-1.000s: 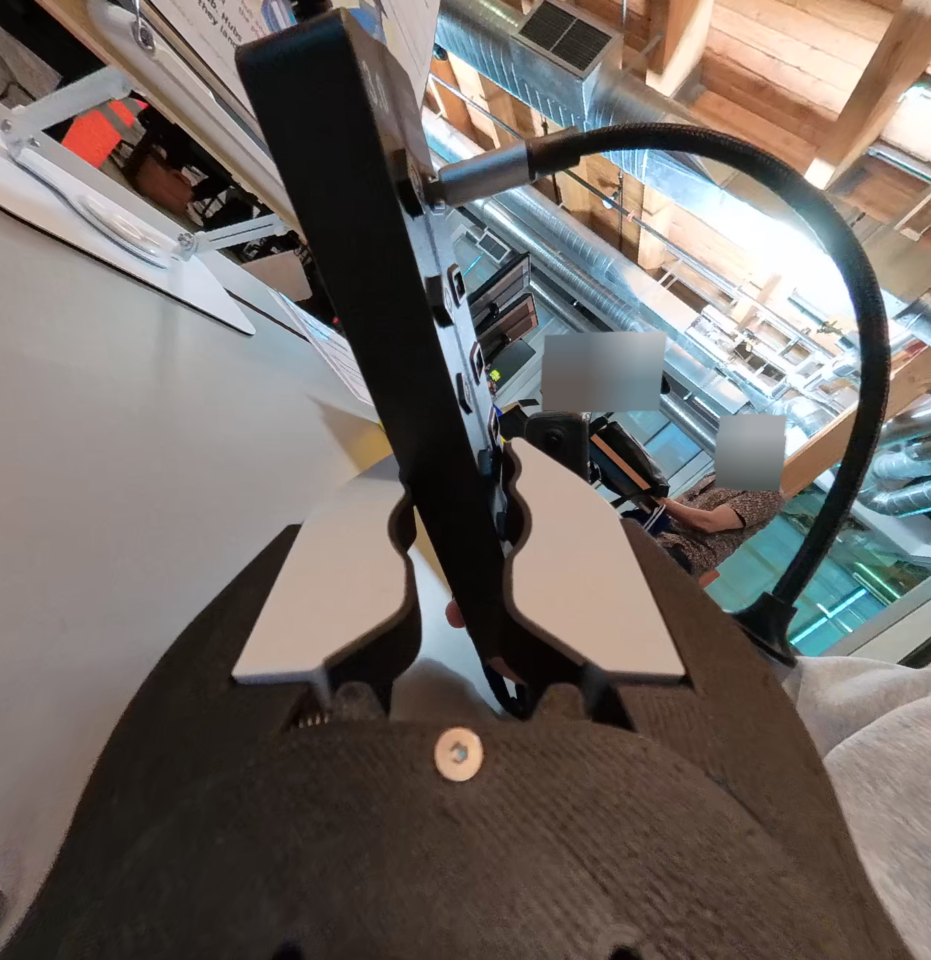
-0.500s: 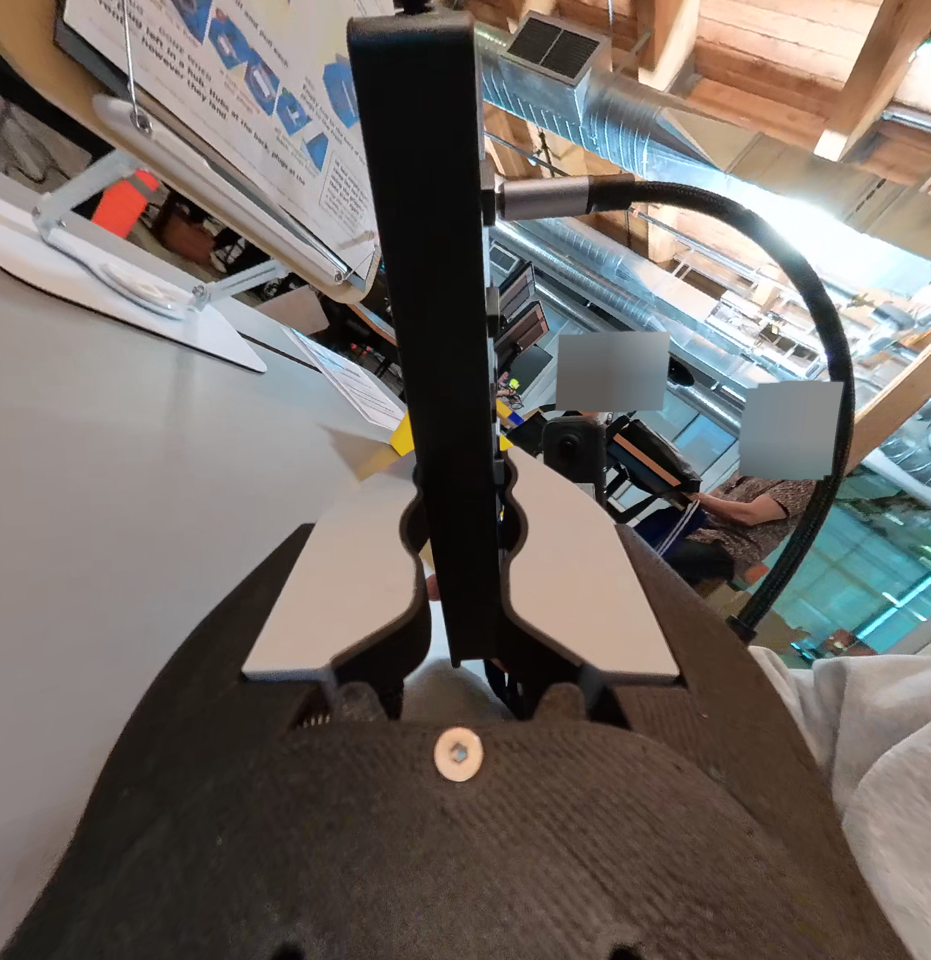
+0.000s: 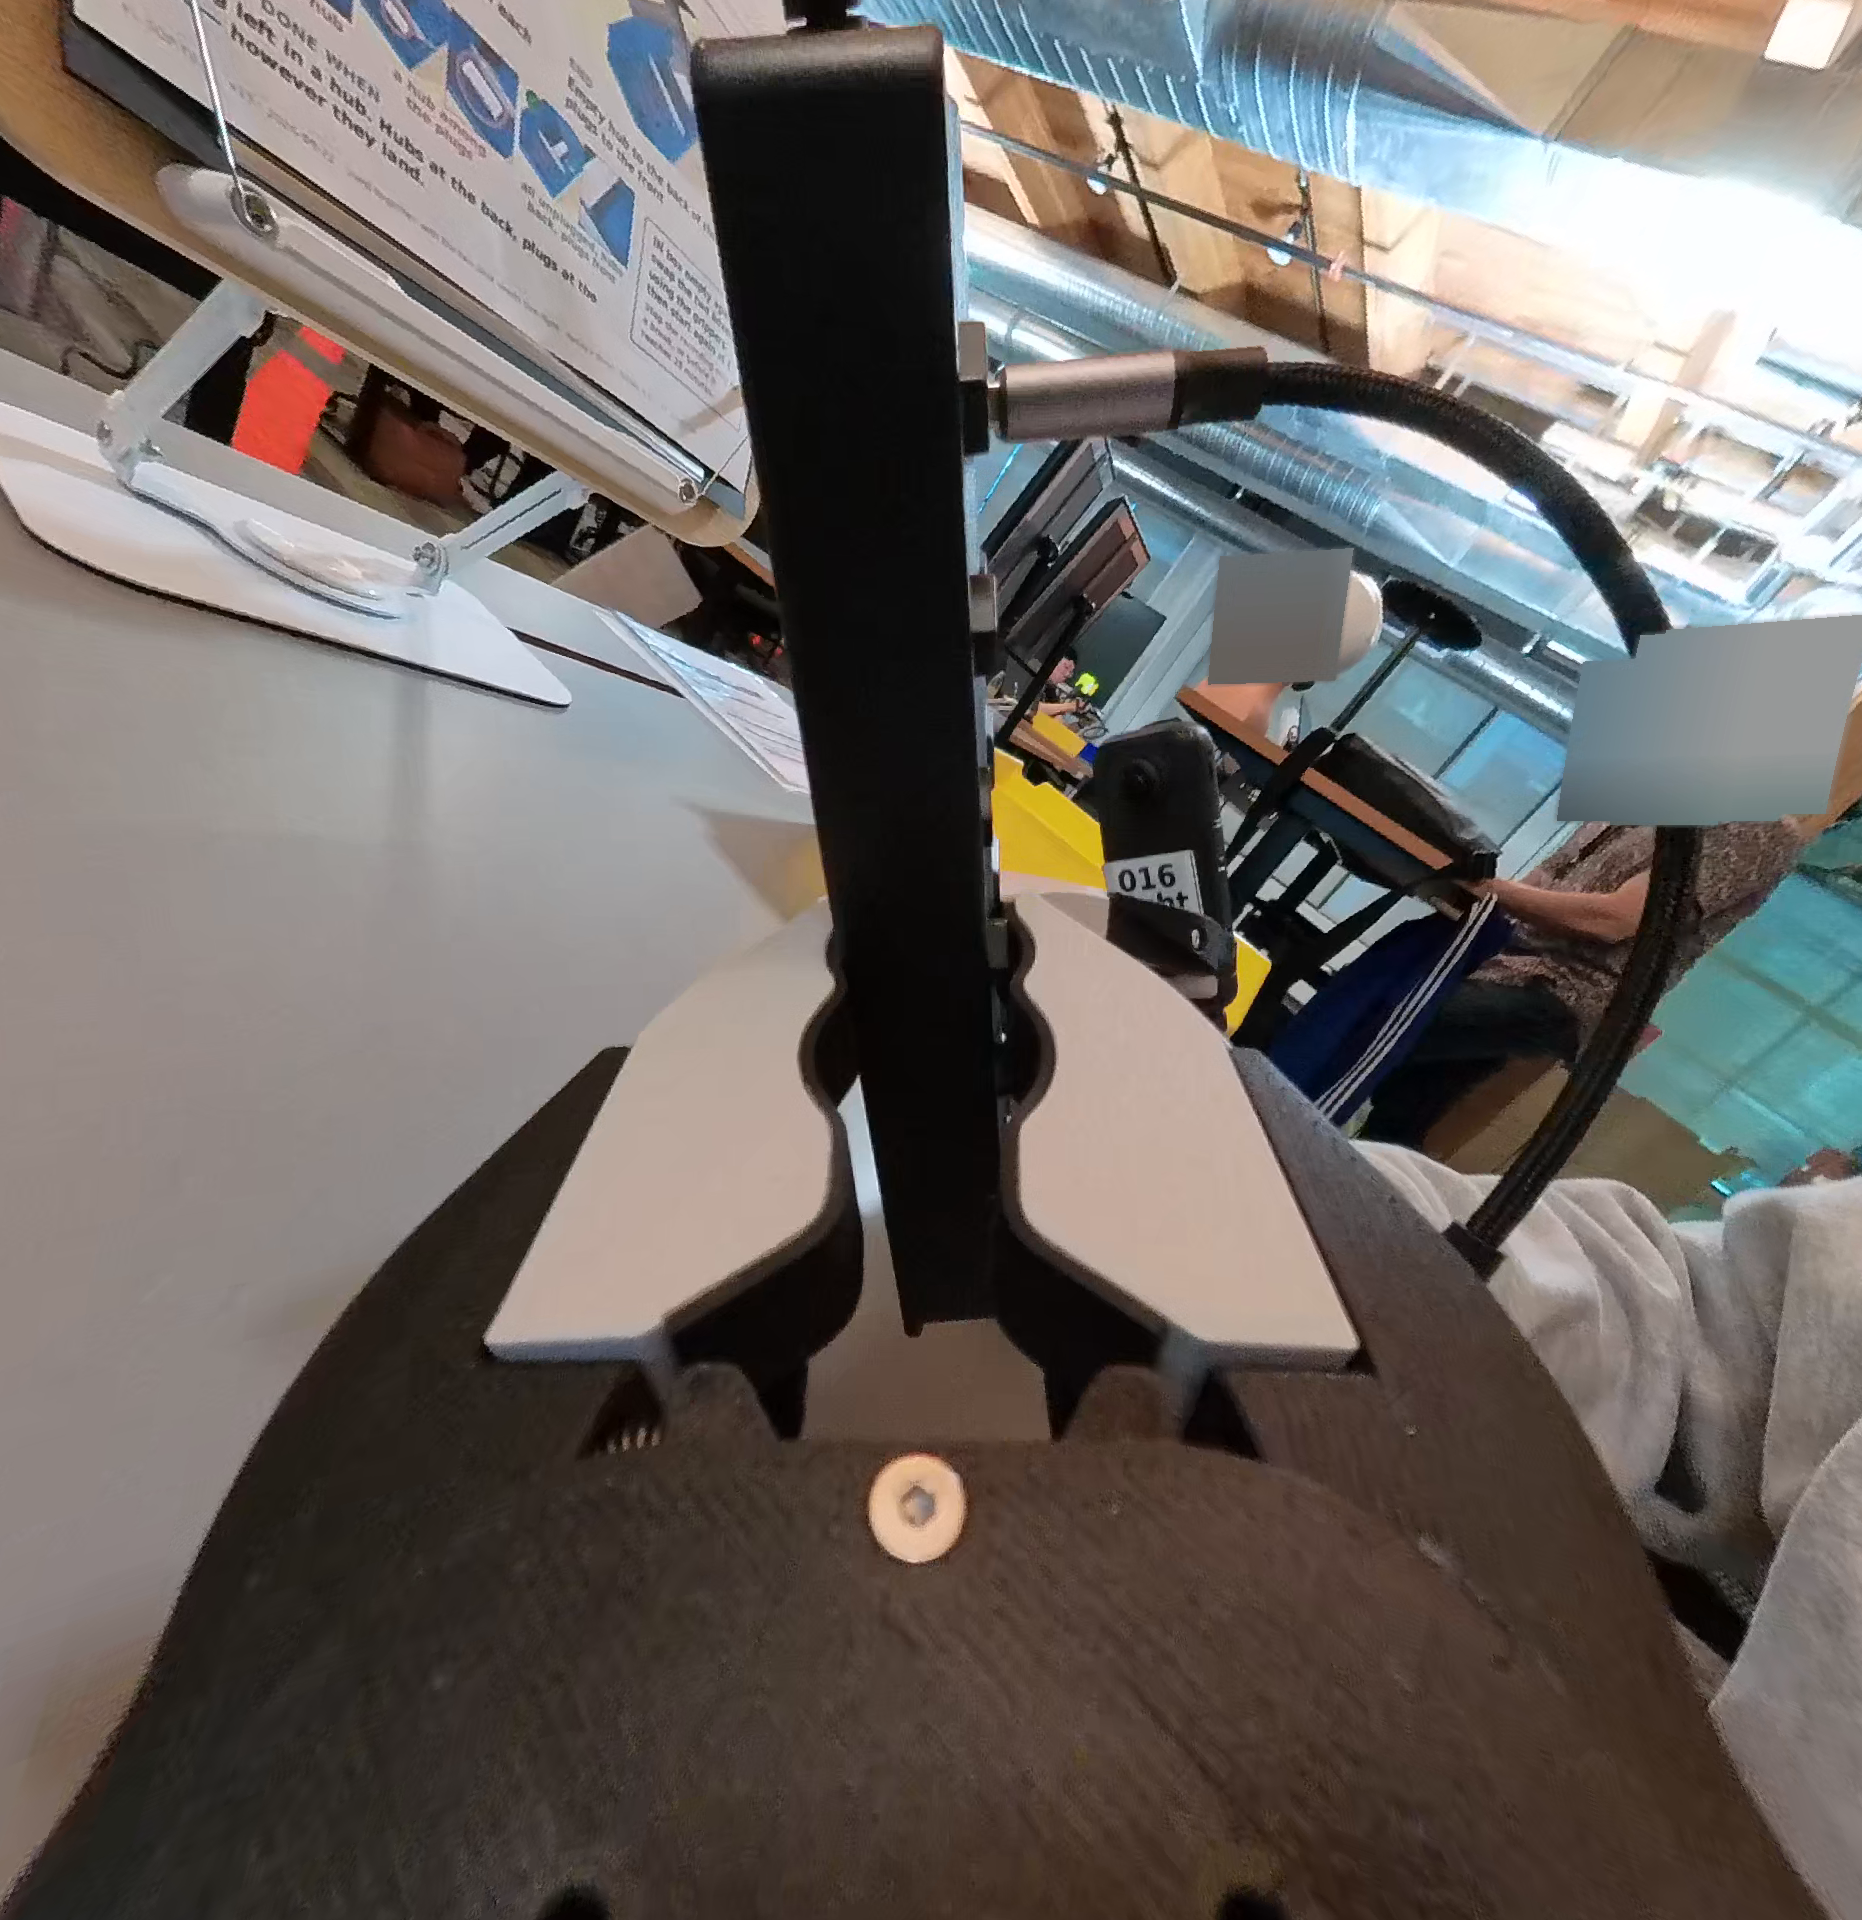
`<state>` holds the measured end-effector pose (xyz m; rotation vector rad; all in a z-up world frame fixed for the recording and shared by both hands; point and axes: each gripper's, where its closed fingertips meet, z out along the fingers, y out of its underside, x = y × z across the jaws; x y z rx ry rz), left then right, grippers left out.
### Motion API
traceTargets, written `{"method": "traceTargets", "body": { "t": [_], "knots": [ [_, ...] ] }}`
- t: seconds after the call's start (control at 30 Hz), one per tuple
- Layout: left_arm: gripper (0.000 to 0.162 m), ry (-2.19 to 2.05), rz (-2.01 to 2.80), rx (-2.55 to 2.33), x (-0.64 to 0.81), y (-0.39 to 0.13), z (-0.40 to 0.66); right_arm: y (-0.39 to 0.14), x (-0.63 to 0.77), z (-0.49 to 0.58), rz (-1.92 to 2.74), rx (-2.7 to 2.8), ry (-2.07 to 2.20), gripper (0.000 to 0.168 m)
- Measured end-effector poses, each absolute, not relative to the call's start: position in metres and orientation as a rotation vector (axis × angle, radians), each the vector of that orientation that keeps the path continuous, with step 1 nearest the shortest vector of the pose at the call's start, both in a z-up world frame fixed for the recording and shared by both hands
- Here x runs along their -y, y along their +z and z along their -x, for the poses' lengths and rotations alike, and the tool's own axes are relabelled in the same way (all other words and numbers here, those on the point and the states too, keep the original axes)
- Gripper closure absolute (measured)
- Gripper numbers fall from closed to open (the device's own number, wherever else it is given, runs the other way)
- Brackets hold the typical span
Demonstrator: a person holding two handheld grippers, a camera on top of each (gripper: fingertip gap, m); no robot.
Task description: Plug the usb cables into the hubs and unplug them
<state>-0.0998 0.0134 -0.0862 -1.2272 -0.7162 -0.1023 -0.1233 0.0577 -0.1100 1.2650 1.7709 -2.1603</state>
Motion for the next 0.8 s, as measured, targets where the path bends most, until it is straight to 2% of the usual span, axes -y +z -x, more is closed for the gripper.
{"method": "traceTargets", "body": {
  "t": [0.4,0.6,0.8],
  "knots": [
    [0.137,-0.024,1.271,0.718,0.006,-0.096,0.096,-0.083,-0.009,0.158,-1.041,-2.058,-2.172,0.141],
    [0.137,-0.068,1.252,0.740,0.009,-0.097,0.099,-0.109,0.000,0.161,-0.969,-2.318,-2.108,0.147],
    [0.137,-0.104,1.219,0.785,0.013,-0.100,0.107,-0.106,-0.024,0.180,-1.126,-2.282,-2.139,0.146]
  ]
}}
